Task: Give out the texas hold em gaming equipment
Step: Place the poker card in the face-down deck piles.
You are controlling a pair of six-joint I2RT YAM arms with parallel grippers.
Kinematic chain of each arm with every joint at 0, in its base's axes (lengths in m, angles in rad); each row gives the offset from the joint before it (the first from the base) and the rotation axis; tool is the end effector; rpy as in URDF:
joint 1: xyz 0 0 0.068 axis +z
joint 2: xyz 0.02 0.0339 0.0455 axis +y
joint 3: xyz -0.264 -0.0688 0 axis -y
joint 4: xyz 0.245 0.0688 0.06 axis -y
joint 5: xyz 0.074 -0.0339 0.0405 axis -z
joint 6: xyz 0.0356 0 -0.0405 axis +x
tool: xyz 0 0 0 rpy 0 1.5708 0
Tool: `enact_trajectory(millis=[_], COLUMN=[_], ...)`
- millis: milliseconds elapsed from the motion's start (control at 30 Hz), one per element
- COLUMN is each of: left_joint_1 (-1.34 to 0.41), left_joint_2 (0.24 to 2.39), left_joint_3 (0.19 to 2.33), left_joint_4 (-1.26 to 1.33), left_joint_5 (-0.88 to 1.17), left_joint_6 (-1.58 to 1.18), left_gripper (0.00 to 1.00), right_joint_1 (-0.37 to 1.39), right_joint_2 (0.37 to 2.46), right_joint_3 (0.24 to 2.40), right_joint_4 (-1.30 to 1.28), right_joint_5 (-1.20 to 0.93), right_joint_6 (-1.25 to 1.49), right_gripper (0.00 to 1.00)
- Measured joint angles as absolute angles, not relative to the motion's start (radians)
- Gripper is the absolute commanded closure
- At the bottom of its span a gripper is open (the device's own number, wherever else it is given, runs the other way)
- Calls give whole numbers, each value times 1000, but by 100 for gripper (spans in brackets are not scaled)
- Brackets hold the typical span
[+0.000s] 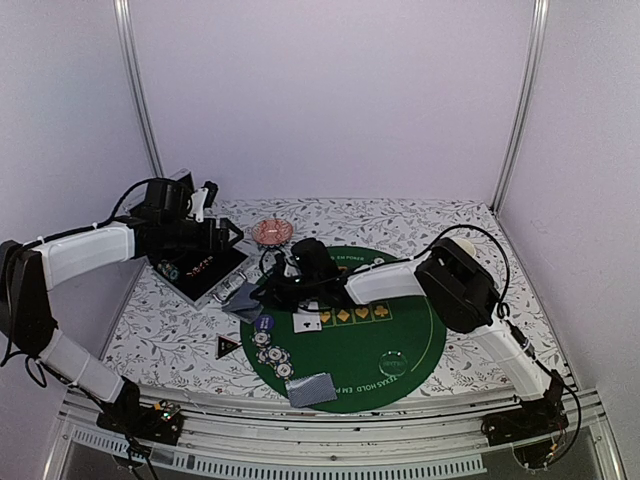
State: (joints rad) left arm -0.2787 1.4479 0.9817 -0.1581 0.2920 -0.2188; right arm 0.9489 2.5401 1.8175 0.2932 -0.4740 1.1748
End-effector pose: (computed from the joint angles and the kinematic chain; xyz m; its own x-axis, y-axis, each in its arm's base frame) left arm 0.3060 -0.0982 0.2558 -0.6545 -0.0289 -0.7555 0.3544 0.8709 -0.3404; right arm 0.3114 0.4623 0.1019 -0.9838 0.0365 -0.1754 -0.1484 0.3820 0.9122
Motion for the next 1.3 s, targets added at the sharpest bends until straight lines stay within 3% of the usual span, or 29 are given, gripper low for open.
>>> enact_trajectory(millis=[267, 533, 900, 1033, 1300], left_joint_1=[-272, -268, -267, -267, -270], left_joint_2=[1447, 1434, 1433, 1434, 1530], left_joint_3=[982, 982, 982, 982, 997], left_joint_4=[-158, -157, -156, -155, -154], left_joint_5=[308, 311, 315, 323, 374], left_joint_6=[-219, -219, -218, -218, -239], left_gripper=[15, 15, 15, 20, 25], right_joint_1=[959, 990, 1004, 1005, 928], right_joint_2=[2554, 2552, 2474, 2417, 2123], right_joint_3=[1901, 1943, 1958, 1951, 1646], right_joint_4=[241, 77, -97, -160, -127], right_joint_5=[-451, -394, -258, -213, -225], right_joint_6=[1170, 1076, 907, 838, 788], right_gripper=[60, 42, 33, 30, 35])
